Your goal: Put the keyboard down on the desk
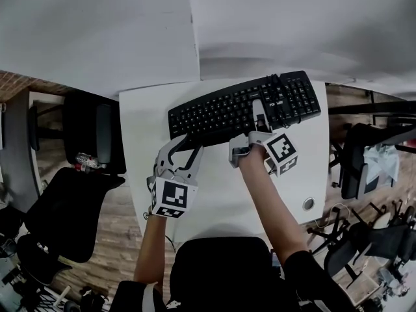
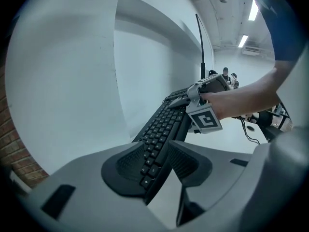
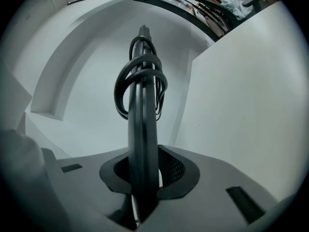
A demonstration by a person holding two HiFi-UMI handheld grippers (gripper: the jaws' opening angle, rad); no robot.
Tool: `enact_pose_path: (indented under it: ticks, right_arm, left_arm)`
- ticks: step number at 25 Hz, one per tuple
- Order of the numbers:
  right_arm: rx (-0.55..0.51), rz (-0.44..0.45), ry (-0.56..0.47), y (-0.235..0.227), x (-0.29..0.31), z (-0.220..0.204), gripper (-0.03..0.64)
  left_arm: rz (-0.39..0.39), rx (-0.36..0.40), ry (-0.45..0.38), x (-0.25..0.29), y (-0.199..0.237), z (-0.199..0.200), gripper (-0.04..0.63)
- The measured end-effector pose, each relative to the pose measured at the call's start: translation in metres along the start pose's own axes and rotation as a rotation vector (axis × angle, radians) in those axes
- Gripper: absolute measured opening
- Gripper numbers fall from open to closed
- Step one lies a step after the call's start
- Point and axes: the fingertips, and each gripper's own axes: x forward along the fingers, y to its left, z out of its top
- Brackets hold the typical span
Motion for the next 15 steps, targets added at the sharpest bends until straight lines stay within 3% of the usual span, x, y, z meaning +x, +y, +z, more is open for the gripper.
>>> enact_pose_path:
  ticks: [4, 7, 11, 15]
  right_arm:
    - [-0.013, 0.004, 0.003, -0.001, 0.005, -0.003, 0.101]
    - [-0.009, 0.0, -0.004, -0.005, 0.006, -0.002, 0.101]
    - [0.008, -0.009, -0.004, -0.011, 0.006, -0.004, 0.101]
    - [0.017, -0.017, 0.013, -0.016, 0.008, -0.007, 0.101]
  left_arm:
    - [-0.031, 0.015, 0.001, 0.007, 0.0, -0.005, 0.183]
    - [-0.055, 0.043, -0.002, 0.011, -0.005, -0.006, 0.251]
    - [-0.08, 0.136, 0.043, 0.019, -0.016, -0.014, 0.306]
    - [-0.075, 0.237, 0.093, 0.029, -0.02, -0.023, 0.313]
